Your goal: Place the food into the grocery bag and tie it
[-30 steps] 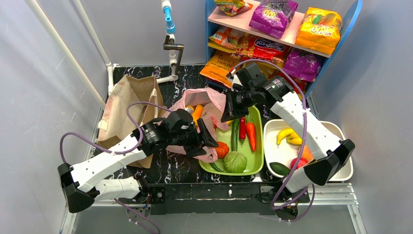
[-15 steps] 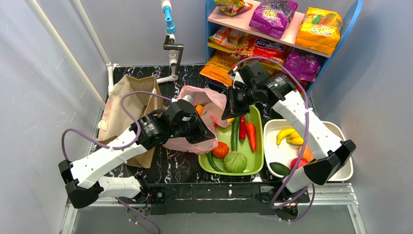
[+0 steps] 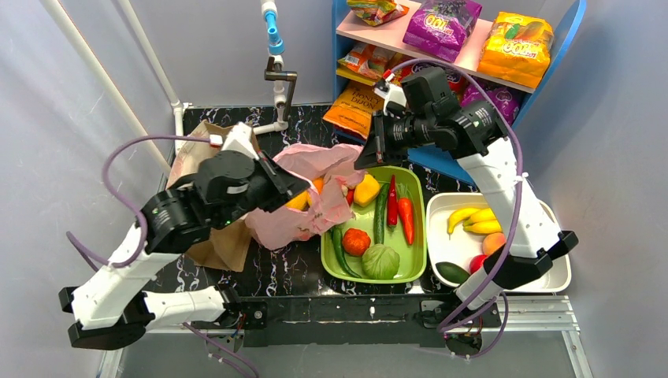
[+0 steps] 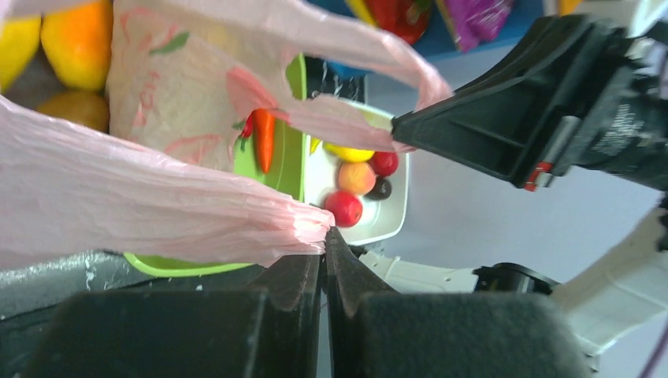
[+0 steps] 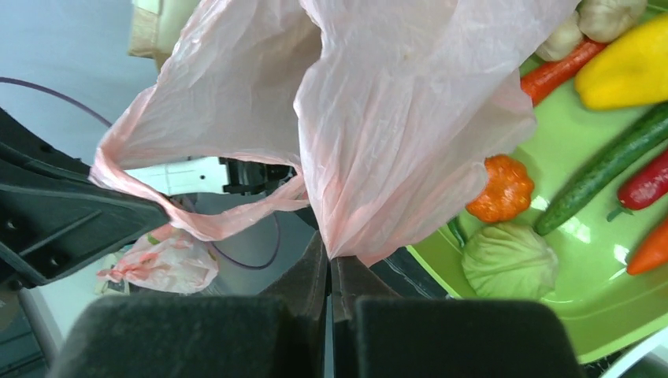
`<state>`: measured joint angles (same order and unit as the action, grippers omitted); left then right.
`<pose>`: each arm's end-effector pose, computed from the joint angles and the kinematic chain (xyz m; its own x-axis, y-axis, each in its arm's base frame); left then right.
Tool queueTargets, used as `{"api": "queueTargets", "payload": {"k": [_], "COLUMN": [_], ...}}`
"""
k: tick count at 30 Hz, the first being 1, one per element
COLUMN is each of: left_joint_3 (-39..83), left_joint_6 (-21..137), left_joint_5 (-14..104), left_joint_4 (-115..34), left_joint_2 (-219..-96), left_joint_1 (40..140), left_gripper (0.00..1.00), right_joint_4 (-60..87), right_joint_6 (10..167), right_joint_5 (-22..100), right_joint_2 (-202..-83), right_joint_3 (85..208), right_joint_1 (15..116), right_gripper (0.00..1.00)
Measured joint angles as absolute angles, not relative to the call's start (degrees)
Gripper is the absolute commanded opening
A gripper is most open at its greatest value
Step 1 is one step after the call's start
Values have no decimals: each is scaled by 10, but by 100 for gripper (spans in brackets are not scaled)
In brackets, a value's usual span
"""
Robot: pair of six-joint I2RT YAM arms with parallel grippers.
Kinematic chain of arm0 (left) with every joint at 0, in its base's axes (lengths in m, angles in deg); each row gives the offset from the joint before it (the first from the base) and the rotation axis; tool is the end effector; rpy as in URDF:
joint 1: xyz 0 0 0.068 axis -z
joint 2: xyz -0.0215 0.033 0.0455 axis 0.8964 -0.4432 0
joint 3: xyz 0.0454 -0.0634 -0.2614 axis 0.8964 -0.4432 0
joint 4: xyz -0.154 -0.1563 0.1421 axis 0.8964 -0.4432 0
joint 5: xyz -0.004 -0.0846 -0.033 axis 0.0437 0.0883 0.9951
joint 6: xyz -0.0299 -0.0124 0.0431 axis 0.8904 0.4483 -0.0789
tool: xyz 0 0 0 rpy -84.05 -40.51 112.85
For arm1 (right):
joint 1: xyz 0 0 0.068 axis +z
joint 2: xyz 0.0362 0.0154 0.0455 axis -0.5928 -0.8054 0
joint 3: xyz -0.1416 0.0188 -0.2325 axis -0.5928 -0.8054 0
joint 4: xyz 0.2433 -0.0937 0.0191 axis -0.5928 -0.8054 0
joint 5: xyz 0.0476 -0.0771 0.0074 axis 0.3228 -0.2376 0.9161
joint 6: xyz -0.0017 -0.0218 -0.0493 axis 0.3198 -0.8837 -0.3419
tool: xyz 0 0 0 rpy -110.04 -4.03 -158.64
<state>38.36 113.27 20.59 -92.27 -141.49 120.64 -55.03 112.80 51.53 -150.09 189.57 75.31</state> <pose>0.1025 -0.1393 0.4727 -0.6867 -0.5690 -0.4524 0.0744 0.5641 -0.8224 0.2084 0.1841 0.4842 -0.8346 -0.0458 -0.5489 -0.4249 0.6878 0.5886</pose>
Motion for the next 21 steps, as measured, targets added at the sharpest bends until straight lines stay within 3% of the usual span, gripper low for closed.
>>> {"api": "queueTargets", "payload": {"k": [9, 12, 21], "left_joint_3": [484, 477, 334], "left_joint_6": [1085, 1075, 1085], "left_joint_5": [118, 104, 133], "left_joint_4": [-933, -923, -919], "left_joint_2": [-1381, -1351, -1232], "left_joint_1": [1206, 1206, 1206], "left_gripper": [0, 0, 16], "right_joint_4": [-581, -558, -501], "right_joint_6": [1141, 1145, 1119], "right_joint_5": [590, 641, 770], "right_joint_2": [-1544, -1535, -1537], "right_joint_3": [2020, 2000, 1888], "right_joint_1": [752, 752, 753], "right_gripper": [1, 1, 1]}}
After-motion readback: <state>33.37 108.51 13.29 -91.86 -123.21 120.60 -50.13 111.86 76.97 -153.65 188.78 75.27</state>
